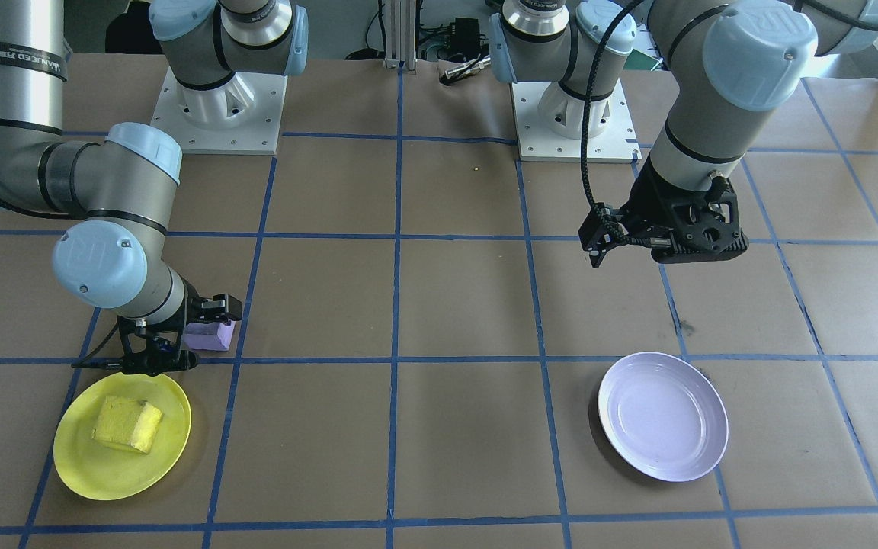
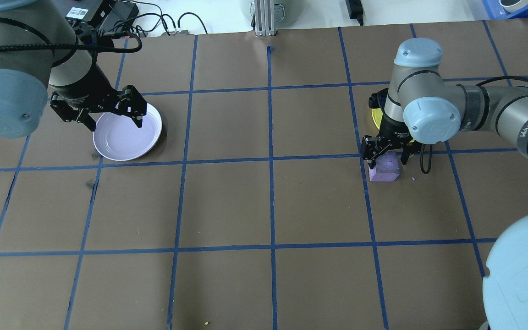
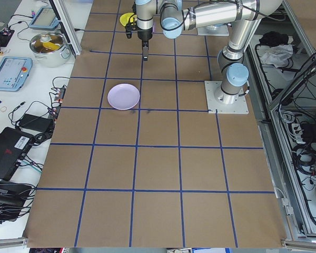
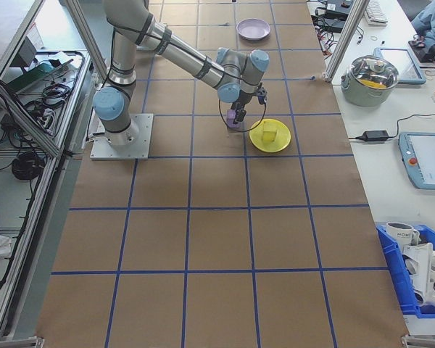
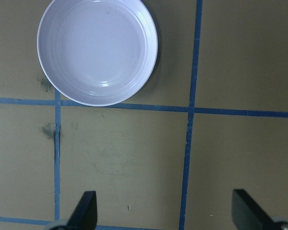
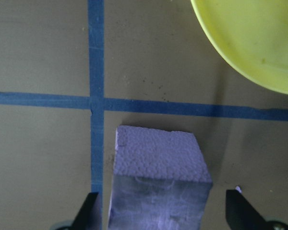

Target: Sort blocks by color into plates

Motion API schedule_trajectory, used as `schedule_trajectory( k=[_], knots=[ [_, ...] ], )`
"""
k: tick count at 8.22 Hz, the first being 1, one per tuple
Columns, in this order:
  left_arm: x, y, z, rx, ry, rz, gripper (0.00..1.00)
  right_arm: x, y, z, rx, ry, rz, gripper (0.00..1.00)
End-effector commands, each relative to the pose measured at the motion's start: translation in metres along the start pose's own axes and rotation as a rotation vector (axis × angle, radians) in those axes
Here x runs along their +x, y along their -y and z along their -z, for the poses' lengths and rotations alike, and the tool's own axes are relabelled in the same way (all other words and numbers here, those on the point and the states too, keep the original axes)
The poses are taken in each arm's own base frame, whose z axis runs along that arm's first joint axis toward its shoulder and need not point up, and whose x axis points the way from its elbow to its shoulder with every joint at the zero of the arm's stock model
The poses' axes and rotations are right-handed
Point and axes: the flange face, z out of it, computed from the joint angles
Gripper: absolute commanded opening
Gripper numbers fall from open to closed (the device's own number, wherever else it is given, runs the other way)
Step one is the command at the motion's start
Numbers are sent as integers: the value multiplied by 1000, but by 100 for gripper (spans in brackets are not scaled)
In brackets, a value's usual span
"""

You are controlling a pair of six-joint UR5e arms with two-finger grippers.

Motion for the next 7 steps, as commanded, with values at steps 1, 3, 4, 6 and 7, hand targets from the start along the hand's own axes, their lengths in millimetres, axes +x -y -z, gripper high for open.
schedule_trajectory(
  k=[1, 3, 4, 6, 7],
  knots=[
    [-2, 0, 2, 2, 3, 4, 100, -3, 3, -12, 8, 19, -46, 33],
    [-2, 2, -4, -9, 3, 3, 100, -5, 8, 8, 39, 13, -111, 22],
    [-3, 5, -11, -21, 1, 4, 100, -12, 13, 28, 34, 13, -139, 16],
    [-3, 7, -14, -26, 2, 6, 100, -78, 22, 92, 29, 55, -205, 16],
    [-3, 10, -16, -27, 2, 5, 100, -130, 21, 104, 52, 44, -224, 15]
  ],
)
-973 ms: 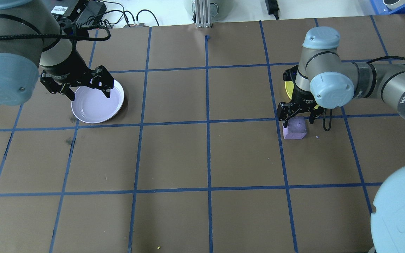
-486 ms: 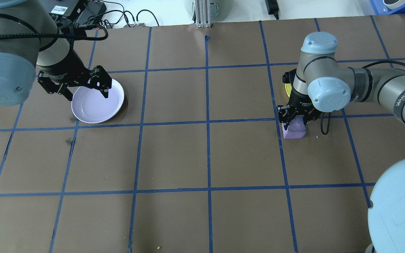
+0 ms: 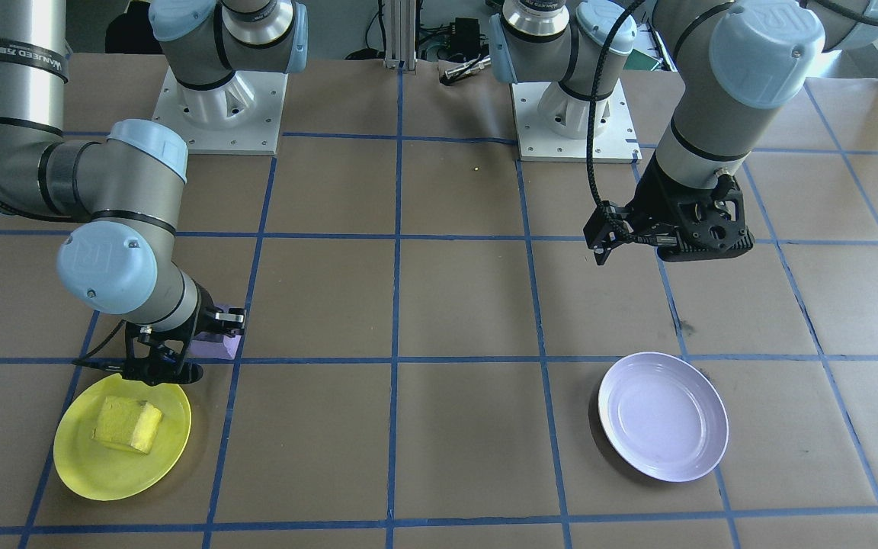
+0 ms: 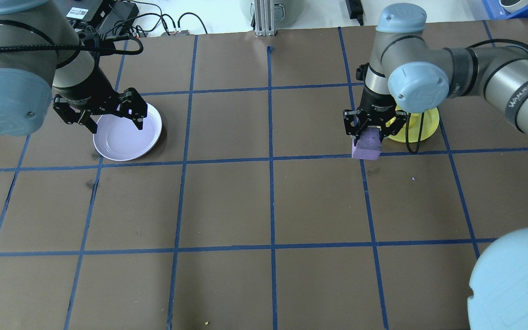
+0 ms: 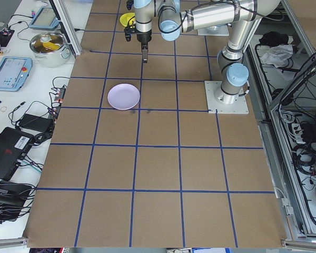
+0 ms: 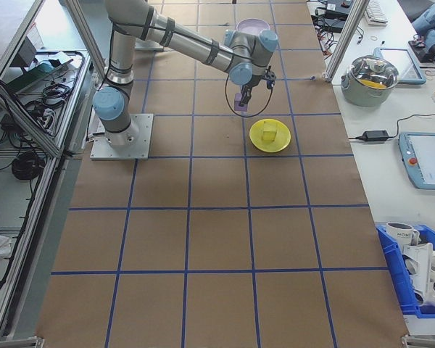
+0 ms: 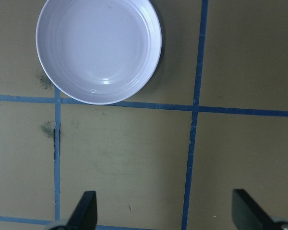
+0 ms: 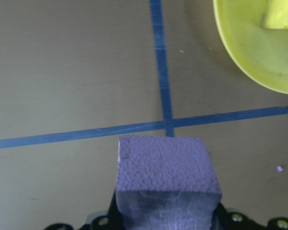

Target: Sort blocks by color into plates

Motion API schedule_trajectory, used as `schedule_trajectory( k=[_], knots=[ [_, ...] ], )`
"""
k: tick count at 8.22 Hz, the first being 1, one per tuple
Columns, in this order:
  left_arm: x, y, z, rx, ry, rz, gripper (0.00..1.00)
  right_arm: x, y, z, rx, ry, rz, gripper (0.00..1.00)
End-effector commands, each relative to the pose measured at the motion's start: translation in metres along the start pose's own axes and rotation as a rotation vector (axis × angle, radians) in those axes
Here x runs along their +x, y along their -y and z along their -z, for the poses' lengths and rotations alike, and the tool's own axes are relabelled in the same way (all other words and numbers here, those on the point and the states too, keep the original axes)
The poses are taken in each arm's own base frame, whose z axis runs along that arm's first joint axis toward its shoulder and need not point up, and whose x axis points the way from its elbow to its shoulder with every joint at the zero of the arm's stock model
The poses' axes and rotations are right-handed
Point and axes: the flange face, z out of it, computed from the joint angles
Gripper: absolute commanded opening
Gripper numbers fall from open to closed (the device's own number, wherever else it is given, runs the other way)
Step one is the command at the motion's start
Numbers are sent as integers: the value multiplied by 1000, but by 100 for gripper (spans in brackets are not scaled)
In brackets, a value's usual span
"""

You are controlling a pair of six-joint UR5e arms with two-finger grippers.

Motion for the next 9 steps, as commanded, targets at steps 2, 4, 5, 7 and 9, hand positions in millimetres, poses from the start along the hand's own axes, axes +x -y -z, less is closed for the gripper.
schedule_trajectory(
  k=[2, 4, 5, 7, 9],
  knots=[
    [0, 6, -9, -13, 0, 2, 100, -152, -31, 32, 10, 134, -87, 14],
    [0, 6, -9, -12, 0, 1, 100, -229, -62, 1, 37, 114, 7, 16],
    [0, 5, -7, -8, 0, 1, 100, -246, -71, -8, 26, 118, 9, 20],
    [1, 6, -13, -19, -3, -1, 100, -273, -91, -23, 35, 116, 45, 33],
    [0, 6, -12, -16, 2, 0, 100, -278, -91, -47, 5, 92, 51, 99]
  ],
)
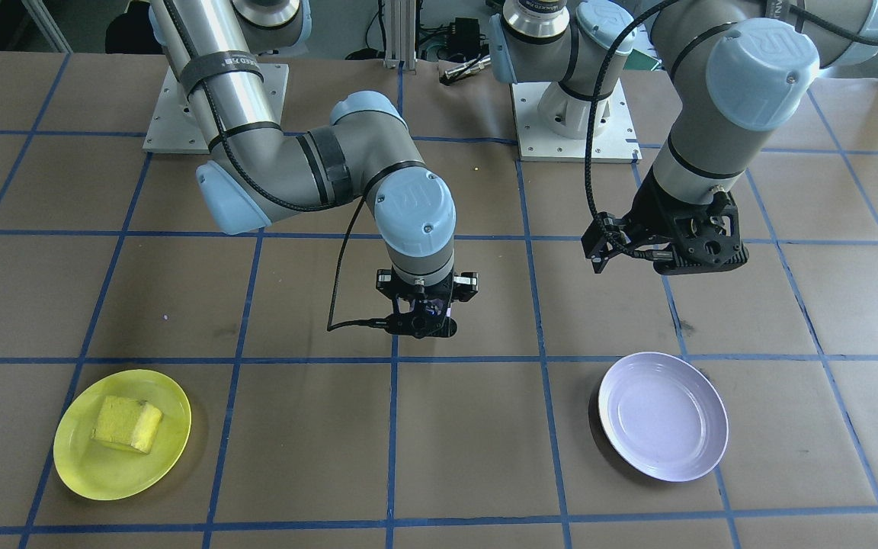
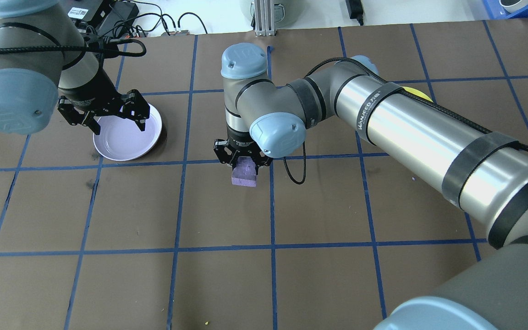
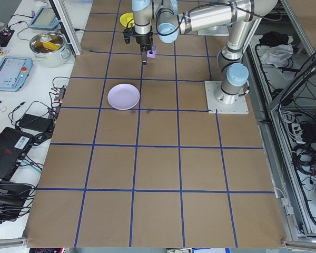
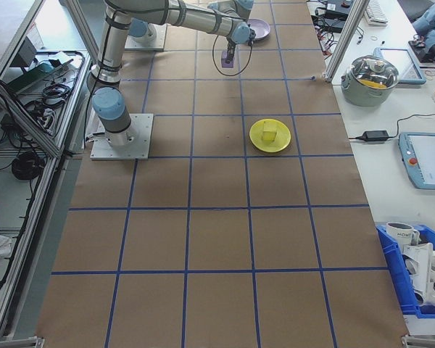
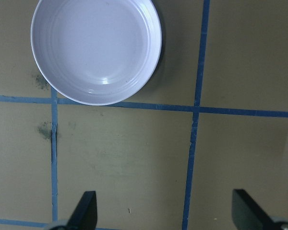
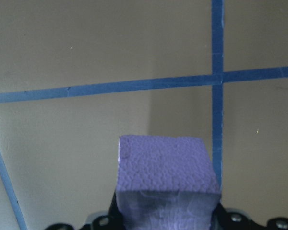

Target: Sort blocks by color into plates

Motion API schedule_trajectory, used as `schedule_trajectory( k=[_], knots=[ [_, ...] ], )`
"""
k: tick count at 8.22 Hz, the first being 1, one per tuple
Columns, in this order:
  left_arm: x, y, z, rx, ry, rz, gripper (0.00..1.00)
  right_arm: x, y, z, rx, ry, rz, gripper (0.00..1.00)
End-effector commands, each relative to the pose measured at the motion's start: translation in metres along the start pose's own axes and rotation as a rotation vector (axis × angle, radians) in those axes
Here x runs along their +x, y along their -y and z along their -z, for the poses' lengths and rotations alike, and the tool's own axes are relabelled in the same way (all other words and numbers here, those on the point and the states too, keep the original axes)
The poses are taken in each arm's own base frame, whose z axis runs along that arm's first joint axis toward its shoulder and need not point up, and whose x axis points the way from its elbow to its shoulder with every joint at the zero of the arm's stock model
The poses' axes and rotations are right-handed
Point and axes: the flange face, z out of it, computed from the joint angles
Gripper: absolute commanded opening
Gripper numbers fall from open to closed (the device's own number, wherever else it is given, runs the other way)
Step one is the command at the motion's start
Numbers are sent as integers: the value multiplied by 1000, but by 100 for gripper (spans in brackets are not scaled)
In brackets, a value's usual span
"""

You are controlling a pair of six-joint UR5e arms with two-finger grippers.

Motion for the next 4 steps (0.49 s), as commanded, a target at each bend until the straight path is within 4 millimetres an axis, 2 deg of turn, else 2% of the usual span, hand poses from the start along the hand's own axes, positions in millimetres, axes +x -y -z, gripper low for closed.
schedule_trajectory(
  k=[1, 2, 3, 4],
  knots=[
    [0, 4, -4, -2, -2, -1, 100, -5, -3, -37, -44, -31, 5, 100],
    [0, 3, -3, 3, -2, 5, 100, -9, 0, -23, -6, -7, 15, 100],
    [5, 2, -1, 6, -14, 49, 100, -8, 11, 6, 65, 30, 24, 100],
    [4, 0, -1, 1, -5, 75, 100, -5, 29, 44, 133, 55, 33, 100]
  ],
)
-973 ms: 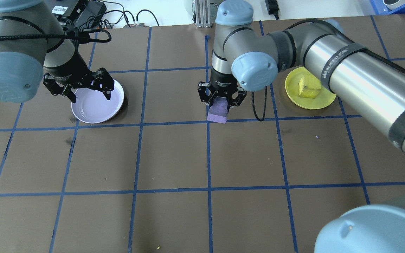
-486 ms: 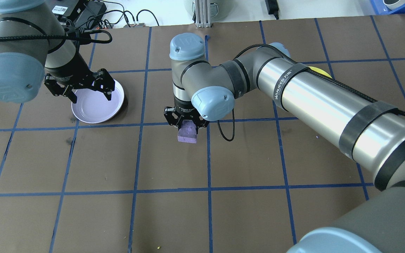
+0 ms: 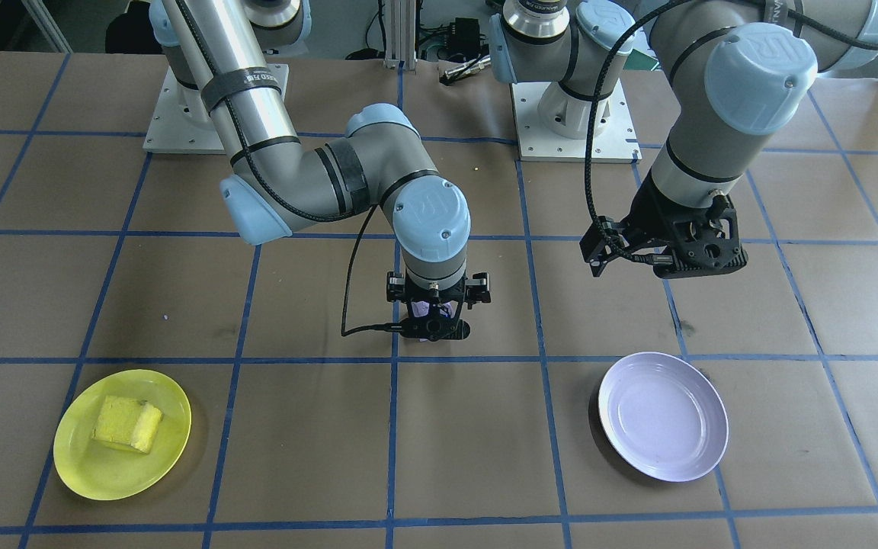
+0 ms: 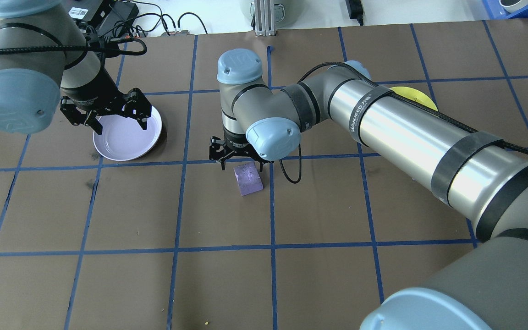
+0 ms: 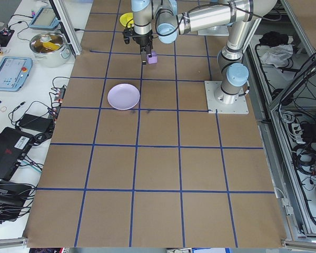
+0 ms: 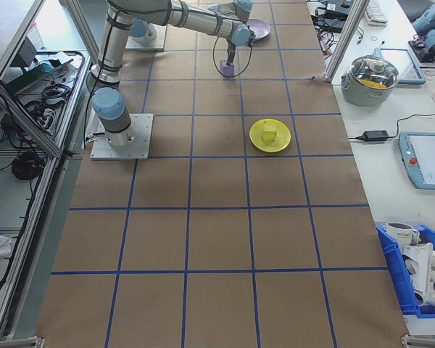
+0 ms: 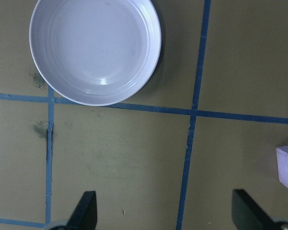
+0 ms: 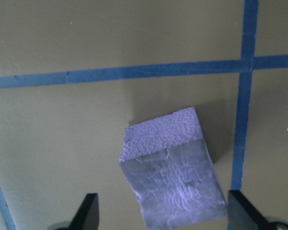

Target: Sort blocks by color into plates

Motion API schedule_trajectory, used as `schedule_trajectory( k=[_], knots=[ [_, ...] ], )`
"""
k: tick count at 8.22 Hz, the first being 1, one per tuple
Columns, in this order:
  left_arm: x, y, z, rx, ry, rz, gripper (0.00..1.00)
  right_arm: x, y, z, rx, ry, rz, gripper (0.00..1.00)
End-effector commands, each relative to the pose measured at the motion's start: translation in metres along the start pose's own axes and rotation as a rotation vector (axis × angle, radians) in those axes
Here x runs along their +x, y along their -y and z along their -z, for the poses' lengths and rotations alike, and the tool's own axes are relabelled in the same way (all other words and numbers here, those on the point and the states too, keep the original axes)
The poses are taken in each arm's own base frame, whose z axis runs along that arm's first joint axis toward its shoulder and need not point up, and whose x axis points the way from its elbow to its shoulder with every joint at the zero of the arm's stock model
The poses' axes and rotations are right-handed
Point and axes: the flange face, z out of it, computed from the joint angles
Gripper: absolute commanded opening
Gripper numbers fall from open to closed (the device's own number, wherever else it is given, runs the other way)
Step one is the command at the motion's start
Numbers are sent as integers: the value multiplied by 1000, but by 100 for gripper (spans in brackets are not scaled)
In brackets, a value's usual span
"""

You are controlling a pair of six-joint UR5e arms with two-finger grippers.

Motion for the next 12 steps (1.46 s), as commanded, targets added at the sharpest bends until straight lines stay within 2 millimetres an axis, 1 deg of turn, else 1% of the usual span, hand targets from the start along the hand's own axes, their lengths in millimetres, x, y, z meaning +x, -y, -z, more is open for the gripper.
schedule_trajectory(
  k=[1, 2, 3, 4, 5, 6, 7, 8, 9, 10, 11, 12],
  knots=[
    [3, -4, 2, -6, 7, 50, 100, 8, 43, 86, 167, 61, 64, 100],
    [11, -5, 5, 11, -9, 39, 100, 26, 59, 112, 176, 48, 107, 100],
    [32, -7, 10, 31, -16, 4, 100, 65, 75, 144, 198, 59, 114, 100],
    [62, -7, 7, 67, -36, 18, 100, 105, 84, 172, 203, 83, 67, 100],
    [89, -2, -4, 84, -78, 34, 100, 139, 81, 197, 182, 86, 65, 100],
    [109, -1, -18, 87, -94, 15, 100, 168, 78, 214, 181, 51, 185, 100],
    [138, -2, -34, 86, -101, 25, 100, 177, 66, 237, 218, 5, 274, 100],
    [173, -13, -50, 66, -99, 45, 100, 187, 38, 270, 247, -41, 286, 100],
    [210, -22, -75, 39, -102, 39, 100, 198, 19, 283, 227, -104, 314, 100],
    [226, -23, -105, -13, -97, 28, 100, 205, 11, 279, 172, -147, 384, 100],
    [234, -21, -128, -44, -88, 13, 100, 205, 0, 290, 185, -148, 385, 100],
    [233, -24, -130, -51, -89, 1, 100, 208, -4, 294, 191, -151, 382, 100]
  ],
)
